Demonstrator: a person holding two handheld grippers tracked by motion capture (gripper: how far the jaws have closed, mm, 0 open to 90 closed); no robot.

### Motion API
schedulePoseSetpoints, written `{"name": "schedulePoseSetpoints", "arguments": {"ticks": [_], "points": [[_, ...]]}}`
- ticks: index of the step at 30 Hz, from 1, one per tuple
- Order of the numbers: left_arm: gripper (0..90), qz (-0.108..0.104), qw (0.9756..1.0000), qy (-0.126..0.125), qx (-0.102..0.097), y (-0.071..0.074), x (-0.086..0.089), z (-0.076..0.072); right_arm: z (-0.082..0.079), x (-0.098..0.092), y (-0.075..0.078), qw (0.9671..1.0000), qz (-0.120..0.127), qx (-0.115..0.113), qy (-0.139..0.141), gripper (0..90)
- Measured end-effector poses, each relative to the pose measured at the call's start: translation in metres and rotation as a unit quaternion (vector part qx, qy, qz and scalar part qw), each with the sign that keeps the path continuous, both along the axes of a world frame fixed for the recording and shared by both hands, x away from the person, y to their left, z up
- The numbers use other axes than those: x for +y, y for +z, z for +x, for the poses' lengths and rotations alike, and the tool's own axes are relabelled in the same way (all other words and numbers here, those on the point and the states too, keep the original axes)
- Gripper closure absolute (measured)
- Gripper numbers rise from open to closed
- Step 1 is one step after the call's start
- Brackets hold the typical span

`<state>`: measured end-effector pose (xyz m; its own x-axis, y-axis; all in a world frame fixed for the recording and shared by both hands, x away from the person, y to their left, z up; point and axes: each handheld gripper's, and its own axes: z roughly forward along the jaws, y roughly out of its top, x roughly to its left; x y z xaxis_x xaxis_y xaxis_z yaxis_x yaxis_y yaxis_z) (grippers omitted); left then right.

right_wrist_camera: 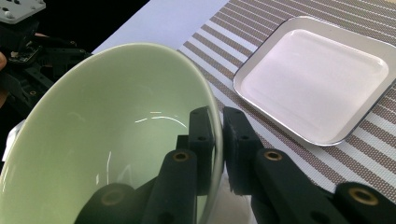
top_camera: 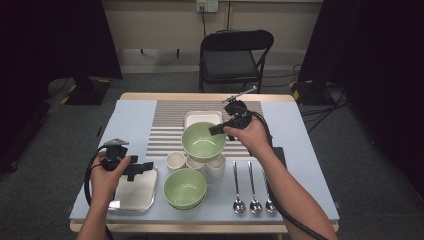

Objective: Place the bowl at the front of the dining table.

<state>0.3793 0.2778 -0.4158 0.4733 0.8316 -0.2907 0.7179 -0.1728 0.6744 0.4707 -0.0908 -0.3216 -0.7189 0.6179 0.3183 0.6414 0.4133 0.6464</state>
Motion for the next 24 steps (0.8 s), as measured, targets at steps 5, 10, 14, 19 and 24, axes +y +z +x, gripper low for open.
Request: {"name": "schedulePoseSetpoints", "arguments": {"ticks": [5,10,14,19,24], "points": [[21.3,0.001,1.0000,-0.002,0.000,0.000,-0.001,0.000,0.003,-0.002,0.001,1.0000,0.001,-0.002,-0.005,82.6],[21.4,-0.002,1.0000,-0.002,0.000,0.000,-0.001,0.000,0.006,-0.003,0.002,0.9999,0.002,-0.003,-0.010,82.6],[21.4,0.000,1.0000,-0.004,0.001,-0.001,-0.002,0.001,0.008,-0.004,0.001,0.9999,0.003,-0.004,-0.015,82.6],[21.4,0.002,1.0000,-0.004,0.002,-0.001,-0.002,0.001,0.012,-0.004,0.000,0.9998,0.004,-0.003,-0.020,82.6],[21.4,0.003,1.0000,-0.005,0.003,-0.002,-0.001,0.001,0.015,-0.004,0.000,0.9997,0.004,-0.004,-0.023,82.7]]}}
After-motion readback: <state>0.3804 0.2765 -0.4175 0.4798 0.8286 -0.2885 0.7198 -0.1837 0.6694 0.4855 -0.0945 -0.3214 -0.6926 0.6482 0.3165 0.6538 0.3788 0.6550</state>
